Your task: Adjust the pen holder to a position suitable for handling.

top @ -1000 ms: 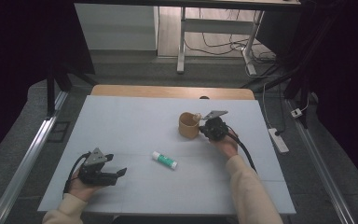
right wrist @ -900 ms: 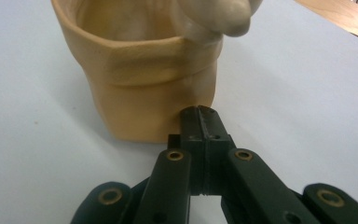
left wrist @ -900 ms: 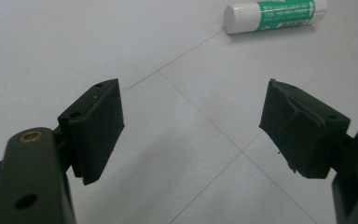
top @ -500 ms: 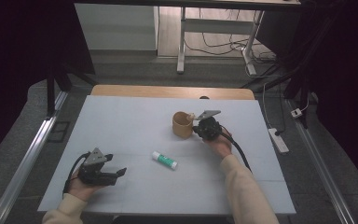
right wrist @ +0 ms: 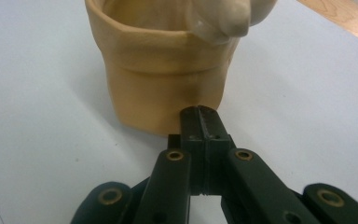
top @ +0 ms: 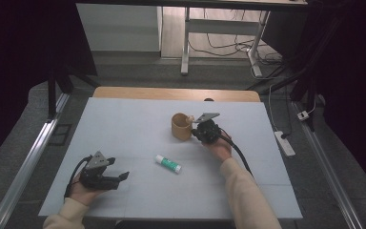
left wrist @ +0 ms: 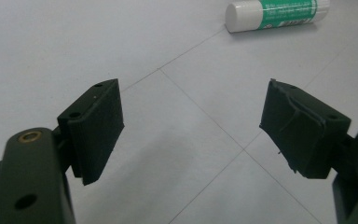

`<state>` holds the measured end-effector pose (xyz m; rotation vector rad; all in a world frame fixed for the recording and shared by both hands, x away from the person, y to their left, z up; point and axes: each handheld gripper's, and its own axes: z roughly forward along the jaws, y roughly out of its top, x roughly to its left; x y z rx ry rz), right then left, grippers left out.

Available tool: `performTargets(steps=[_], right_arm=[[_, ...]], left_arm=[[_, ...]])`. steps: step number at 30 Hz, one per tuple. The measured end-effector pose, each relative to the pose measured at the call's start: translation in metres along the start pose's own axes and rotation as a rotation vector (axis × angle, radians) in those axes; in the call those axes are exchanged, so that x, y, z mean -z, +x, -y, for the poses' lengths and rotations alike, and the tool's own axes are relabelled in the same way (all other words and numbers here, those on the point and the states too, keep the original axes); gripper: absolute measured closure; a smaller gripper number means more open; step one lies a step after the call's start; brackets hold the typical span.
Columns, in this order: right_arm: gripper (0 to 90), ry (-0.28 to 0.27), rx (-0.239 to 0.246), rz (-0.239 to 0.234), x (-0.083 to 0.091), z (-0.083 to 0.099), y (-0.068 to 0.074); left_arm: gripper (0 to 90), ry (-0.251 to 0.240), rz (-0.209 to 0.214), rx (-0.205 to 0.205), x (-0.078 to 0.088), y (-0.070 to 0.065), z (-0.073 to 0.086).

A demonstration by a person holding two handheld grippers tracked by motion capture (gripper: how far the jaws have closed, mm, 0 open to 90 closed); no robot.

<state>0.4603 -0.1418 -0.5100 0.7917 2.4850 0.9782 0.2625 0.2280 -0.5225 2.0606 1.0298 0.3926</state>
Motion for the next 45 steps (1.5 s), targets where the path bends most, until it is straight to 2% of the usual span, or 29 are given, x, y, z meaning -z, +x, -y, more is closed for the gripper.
performTargets(steps=[6, 13, 14, 15, 16, 17, 19, 21, 26, 29, 34, 45], right_arm=[[89.3, -0.009, -0.008, 0.006, 0.002, 0.001, 0.000], [88.7, -0.049, -0.027, 0.020, 0.018, 0.005, -0.003], [79.4, -0.066, -0.045, 0.013, 0.026, 0.008, -0.004], [79.4, -0.066, -0.045, 0.013, 0.026, 0.008, -0.004], [68.8, -0.073, -0.051, 0.013, 0.032, 0.010, -0.003], [68.8, -0.073, -0.051, 0.013, 0.032, 0.010, -0.003], [58.6, -0.082, -0.075, -0.004, 0.039, 0.012, -0.002], [54.9, -0.096, -0.081, -0.031, 0.045, 0.015, 0.000], [47.0, -0.128, -0.063, -0.068, 0.057, 0.021, 0.006], [43.1, -0.127, -0.030, -0.072, 0.062, 0.020, 0.012], [41.5, -0.153, -0.003, -0.097, 0.068, 0.014, 0.022], [39.7, -0.132, 0.045, -0.130, 0.074, 0.000, 0.041]], left_arm=[[20.4, -0.003, -0.001, 0.004, 0.001, 0.002, 0.001], [20.4, -0.004, -0.004, 0.009, 0.001, 0.003, 0.002], [20.3, -0.003, -0.005, 0.009, 0.001, 0.003, 0.002], [20.3, -0.002, -0.005, 0.008, 0.001, 0.003, 0.001], [20.3, -0.001, -0.006, 0.007, 0.001, 0.003, 0.001], [20.3, 0.000, -0.006, 0.008, 0.001, 0.003, 0.001], [20.3, 0.000, -0.009, 0.010, 0.001, 0.003, 0.002], [20.3, -0.001, -0.013, 0.013, 0.001, 0.003, 0.002], [19.9, 0.003, -0.021, 0.016, 0.000, 0.004, 0.001], [19.8, 0.006, -0.027, 0.015, -0.001, 0.004, 0.001], [19.8, 0.003, -0.034, 0.014, 0.000, 0.003, 0.001], [19.7, -0.001, -0.026, 0.020, 0.001, 0.004, 0.002]])
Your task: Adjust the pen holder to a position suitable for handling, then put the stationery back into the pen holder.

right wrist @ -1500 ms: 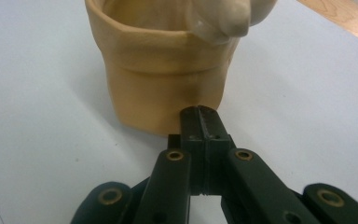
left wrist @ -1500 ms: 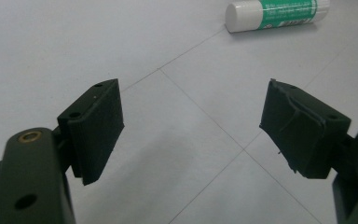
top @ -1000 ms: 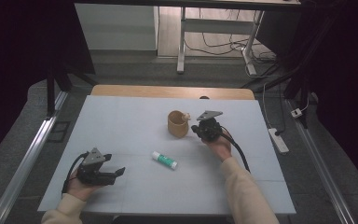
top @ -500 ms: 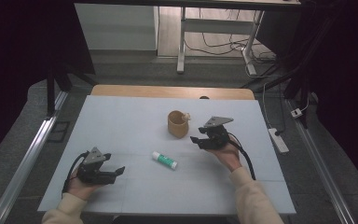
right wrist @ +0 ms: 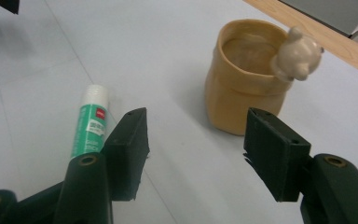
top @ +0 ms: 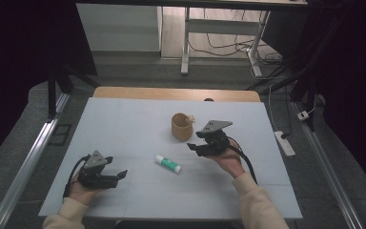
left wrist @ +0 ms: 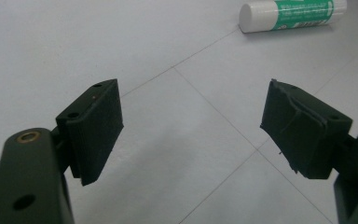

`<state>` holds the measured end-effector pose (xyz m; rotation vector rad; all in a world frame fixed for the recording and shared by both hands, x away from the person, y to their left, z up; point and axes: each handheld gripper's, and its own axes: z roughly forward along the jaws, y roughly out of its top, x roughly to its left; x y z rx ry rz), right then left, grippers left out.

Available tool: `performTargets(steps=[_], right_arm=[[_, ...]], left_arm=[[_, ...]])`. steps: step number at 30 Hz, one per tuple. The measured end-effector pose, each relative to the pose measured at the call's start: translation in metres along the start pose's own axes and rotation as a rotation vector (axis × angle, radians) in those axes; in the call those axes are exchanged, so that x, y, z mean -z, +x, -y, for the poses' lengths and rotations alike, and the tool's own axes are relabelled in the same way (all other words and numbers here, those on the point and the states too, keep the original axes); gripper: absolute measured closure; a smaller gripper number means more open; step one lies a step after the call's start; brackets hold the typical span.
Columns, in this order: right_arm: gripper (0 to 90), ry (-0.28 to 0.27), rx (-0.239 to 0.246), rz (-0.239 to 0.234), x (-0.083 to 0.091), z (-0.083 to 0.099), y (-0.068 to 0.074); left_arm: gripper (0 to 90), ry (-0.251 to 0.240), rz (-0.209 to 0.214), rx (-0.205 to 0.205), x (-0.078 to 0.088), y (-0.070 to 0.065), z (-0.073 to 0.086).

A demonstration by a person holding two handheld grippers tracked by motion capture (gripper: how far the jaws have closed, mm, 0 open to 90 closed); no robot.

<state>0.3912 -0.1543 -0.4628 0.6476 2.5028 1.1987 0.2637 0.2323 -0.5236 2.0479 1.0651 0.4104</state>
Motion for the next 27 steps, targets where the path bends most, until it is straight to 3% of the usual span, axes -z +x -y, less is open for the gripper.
performTargets(steps=[27], right_arm=[[39.0, 0.092, 0.089, -0.135, -0.035, -0.019, 0.046]], left_arm=[[20.0, -0.005, -0.008, -0.003, 0.002, -0.002, 0.000]])
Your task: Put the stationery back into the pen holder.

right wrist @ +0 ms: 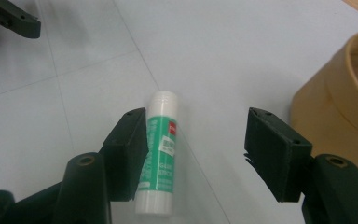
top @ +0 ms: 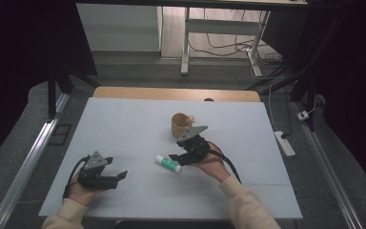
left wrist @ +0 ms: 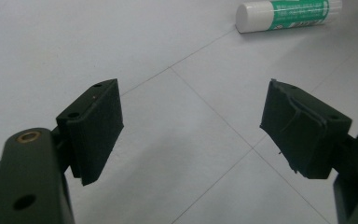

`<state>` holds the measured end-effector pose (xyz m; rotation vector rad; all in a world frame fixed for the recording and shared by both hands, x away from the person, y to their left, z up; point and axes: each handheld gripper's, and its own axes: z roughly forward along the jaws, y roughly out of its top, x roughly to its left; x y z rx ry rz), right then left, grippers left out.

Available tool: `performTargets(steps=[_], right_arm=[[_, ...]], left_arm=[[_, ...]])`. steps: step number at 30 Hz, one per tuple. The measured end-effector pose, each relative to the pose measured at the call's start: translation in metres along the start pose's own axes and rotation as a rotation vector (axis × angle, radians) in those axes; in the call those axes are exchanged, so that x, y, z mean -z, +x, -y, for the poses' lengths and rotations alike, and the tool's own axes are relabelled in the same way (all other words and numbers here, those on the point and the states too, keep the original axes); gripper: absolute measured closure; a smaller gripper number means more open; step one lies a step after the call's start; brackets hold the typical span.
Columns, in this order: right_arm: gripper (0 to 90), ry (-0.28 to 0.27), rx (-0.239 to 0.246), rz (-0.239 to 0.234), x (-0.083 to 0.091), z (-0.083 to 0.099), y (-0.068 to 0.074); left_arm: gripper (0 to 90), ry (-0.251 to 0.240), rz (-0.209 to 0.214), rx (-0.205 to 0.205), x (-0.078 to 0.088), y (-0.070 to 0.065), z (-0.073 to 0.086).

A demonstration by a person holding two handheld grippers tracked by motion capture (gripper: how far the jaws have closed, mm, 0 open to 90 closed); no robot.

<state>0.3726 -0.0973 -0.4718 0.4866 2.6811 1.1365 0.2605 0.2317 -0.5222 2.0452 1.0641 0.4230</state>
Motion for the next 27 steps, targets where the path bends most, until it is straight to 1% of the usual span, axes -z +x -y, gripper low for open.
performTargets(steps=[7, 17, 19, 20, 25, 27], right_arm=[[38.9, 0.029, 0.012, -0.029, -0.013, -0.003, 0.006], [38.3, 0.072, 0.018, -0.034, -0.028, -0.008, 0.012], [37.4, 0.082, 0.019, -0.023, -0.031, -0.010, 0.013], [37.3, 0.085, 0.010, -0.026, -0.032, -0.010, 0.014], [37.2, 0.101, 0.008, -0.036, -0.041, -0.015, 0.016], [37.2, 0.110, 0.005, -0.033, -0.046, -0.017, 0.016]], left_arm=[[20.1, 0.002, -0.007, 0.002, 0.000, 0.000, 0.001], [20.0, 0.005, -0.017, -0.003, -0.002, -0.001, 0.000], [20.0, 0.004, -0.020, 0.000, -0.002, 0.000, 0.000], [20.0, 0.003, -0.021, 0.001, -0.002, 0.000, 0.000], [20.0, 0.003, -0.022, -0.002, -0.002, -0.001, 0.000], [20.0, 0.004, -0.022, -0.002, -0.003, -0.002, 0.000]])
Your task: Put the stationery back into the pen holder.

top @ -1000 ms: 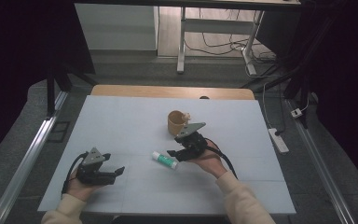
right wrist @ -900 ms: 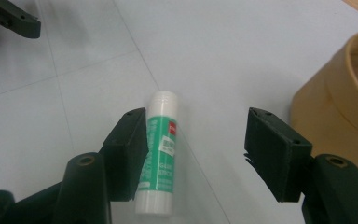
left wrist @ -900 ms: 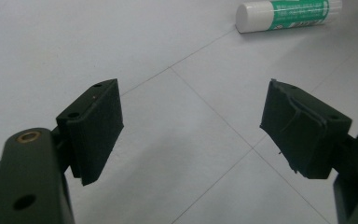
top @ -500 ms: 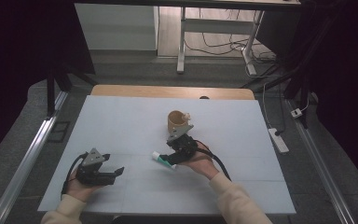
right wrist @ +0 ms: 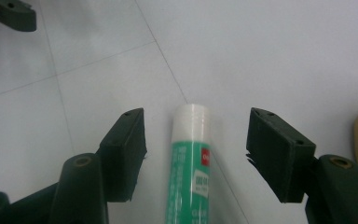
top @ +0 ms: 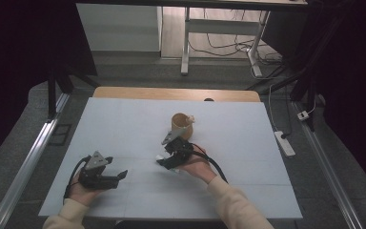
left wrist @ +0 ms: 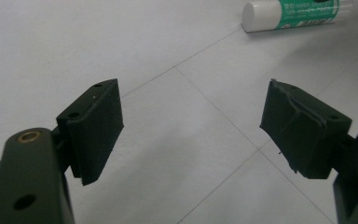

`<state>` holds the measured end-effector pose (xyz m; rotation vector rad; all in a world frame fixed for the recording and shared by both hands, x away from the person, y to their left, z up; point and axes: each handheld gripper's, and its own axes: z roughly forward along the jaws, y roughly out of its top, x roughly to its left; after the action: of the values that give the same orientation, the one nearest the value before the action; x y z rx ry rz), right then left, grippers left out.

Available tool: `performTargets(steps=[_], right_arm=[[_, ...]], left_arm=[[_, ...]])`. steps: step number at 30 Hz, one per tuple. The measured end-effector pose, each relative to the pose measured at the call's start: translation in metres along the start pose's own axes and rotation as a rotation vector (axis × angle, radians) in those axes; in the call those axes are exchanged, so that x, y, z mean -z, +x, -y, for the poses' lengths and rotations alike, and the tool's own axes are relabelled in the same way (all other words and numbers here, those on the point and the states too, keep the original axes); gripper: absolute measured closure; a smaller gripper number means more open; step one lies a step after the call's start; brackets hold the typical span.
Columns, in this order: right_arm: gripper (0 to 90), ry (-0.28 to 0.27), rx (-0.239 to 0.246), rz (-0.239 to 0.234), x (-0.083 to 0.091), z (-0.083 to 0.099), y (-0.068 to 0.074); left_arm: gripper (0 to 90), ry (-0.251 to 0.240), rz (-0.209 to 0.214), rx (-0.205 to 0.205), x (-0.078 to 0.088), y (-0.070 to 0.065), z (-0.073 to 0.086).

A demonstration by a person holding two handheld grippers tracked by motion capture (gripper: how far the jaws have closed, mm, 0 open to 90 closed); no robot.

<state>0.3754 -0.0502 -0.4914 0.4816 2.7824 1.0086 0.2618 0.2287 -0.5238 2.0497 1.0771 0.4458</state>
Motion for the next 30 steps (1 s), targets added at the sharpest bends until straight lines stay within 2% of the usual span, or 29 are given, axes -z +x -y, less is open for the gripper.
performTargets(steps=[5, 9, 10, 15, 19, 22, 30], right_arm=[[34.2, 0.035, -0.018, -0.023, -0.014, -0.006, 0.000], [35.0, 0.088, -0.004, -0.010, -0.025, -0.006, 0.001], [35.4, 0.097, 0.007, -0.003, -0.028, -0.006, 0.001], [41.8, 0.157, 0.000, 0.003, -0.036, -0.002, 0.000], [49.1, 0.151, 0.008, 0.001, -0.037, -0.002, 0.000], [62.9, 0.147, 0.019, -0.002, -0.036, -0.002, 0.002], [64.6, 0.151, 0.043, 0.005, -0.032, -0.003, 0.005]], left_arm=[[19.2, 0.004, -0.006, 0.003, -0.001, 0.000, 0.000], [19.2, 0.009, -0.008, 0.001, -0.001, -0.001, 0.000], [19.2, 0.010, -0.009, 0.002, -0.001, -0.001, 0.000], [19.2, 0.019, -0.013, 0.002, -0.003, -0.001, 0.001], [19.0, 0.029, -0.011, -0.004, -0.003, -0.002, 0.001], [18.9, 0.031, -0.009, -0.008, -0.004, -0.002, 0.001], [19.0, 0.029, -0.006, -0.004, -0.003, 0.000, 0.001]])
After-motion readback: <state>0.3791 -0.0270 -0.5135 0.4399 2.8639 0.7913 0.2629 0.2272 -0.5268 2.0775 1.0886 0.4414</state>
